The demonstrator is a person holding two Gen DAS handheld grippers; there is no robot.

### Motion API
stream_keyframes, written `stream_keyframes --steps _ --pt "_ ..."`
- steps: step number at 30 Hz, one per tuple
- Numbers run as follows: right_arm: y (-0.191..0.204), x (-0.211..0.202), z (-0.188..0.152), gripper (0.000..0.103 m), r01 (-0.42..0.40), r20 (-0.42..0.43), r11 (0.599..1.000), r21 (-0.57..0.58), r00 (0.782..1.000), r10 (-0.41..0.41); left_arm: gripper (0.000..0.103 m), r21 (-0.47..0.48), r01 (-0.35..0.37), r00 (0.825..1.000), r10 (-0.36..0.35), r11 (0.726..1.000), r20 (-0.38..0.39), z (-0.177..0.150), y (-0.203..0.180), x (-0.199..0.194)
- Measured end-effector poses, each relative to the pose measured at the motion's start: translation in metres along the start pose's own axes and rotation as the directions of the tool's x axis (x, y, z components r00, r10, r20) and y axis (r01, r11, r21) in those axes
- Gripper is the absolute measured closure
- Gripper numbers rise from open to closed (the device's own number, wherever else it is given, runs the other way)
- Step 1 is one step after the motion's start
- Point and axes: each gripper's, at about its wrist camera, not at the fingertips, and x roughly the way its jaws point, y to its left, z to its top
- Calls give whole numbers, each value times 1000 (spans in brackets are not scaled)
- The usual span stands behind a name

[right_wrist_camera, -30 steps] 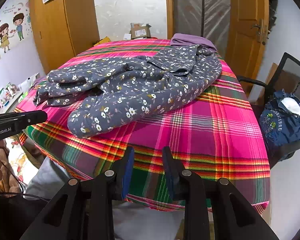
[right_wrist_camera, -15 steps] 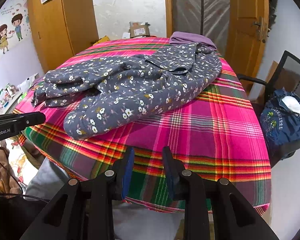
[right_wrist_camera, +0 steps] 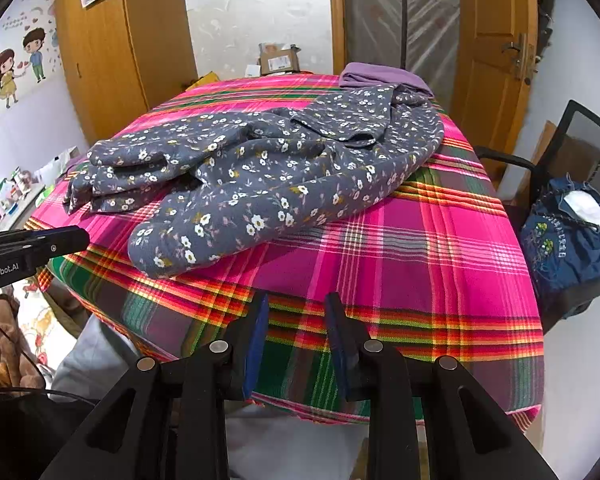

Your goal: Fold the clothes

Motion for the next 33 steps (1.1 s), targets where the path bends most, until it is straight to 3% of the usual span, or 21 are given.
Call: stream_keyframes --steps 11,33 --pt "0 4 1 73 -2 -9 1000 -2 1000 2 86 -21 -6 1000 7 1000 28 1 2 -6" --pt "1 6 1 73 0 -13 1000 -6 1000 0 86 -25 8 1000 -8 1000 -16 2 3 0"
